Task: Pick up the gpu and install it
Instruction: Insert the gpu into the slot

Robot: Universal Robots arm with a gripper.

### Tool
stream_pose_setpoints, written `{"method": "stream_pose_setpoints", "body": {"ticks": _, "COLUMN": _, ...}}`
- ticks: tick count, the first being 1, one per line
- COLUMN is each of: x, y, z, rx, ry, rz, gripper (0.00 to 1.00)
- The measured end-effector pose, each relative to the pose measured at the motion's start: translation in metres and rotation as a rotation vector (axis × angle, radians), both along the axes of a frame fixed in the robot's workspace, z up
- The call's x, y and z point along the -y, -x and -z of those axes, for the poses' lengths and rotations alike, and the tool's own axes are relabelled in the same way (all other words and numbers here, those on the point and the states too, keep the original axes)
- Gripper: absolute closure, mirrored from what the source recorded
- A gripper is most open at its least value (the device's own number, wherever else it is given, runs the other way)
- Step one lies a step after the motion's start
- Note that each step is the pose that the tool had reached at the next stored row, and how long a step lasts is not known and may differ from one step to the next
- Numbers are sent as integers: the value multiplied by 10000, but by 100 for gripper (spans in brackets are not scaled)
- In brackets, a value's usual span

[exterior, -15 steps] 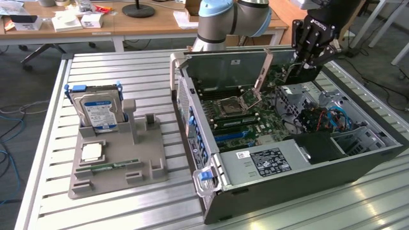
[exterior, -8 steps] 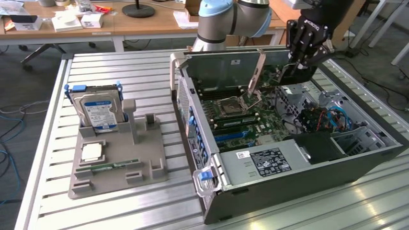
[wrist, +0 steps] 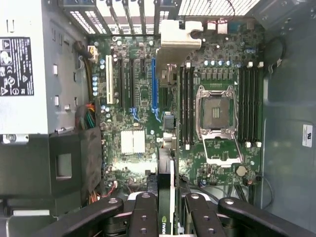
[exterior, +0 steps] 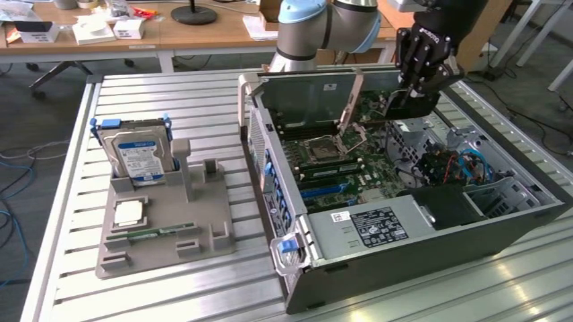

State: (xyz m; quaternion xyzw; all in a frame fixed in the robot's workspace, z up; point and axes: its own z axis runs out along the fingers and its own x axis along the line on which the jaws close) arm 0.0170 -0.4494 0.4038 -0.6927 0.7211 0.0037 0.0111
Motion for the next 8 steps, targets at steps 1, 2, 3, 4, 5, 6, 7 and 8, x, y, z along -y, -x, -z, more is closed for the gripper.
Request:
{"method": "stream_pose_setpoints", "body": {"ticks": 1, "x": 0, "y": 0, "z": 0, "rx": 0, "ry": 0, "rz": 0, "gripper": 74}}
{"method": "stream_pose_setpoints", "body": {"ticks": 2, "x": 0, "y": 0, "z": 0, "rx": 0, "ry": 0, "rz": 0, "gripper": 74}}
{"method": "stream_pose_setpoints", "body": {"ticks": 3, "x": 0, "y": 0, "z": 0, "rx": 0, "ry": 0, "rz": 0, "gripper": 74}}
{"method": "stream_pose_setpoints", "body": {"ticks": 4, "x": 0, "y": 0, "z": 1, "rx": 0, "ry": 0, "rz": 0, "gripper": 74}}
{"method": "stream_pose_setpoints", "body": {"ticks": 5, "x": -1, "y": 0, "z": 5, "rx": 1, "ry": -2, "rz": 1, "gripper": 74}}
{"method": "stream_pose_setpoints", "body": {"ticks": 6, "x": -1, "y": 0, "z": 13, "rx": 0, "ry": -1, "rz": 0, "gripper": 74}}
{"method": "stream_pose_setpoints", "body": {"ticks": 7, "x": 0, "y": 0, "z": 25, "rx": 0, "ry": 0, "rz": 1, "gripper": 74}}
{"method": "stream_pose_setpoints", "body": {"ticks": 8, "x": 0, "y": 0, "z": 40, "rx": 0, "ry": -1, "rz": 0, "gripper": 74}}
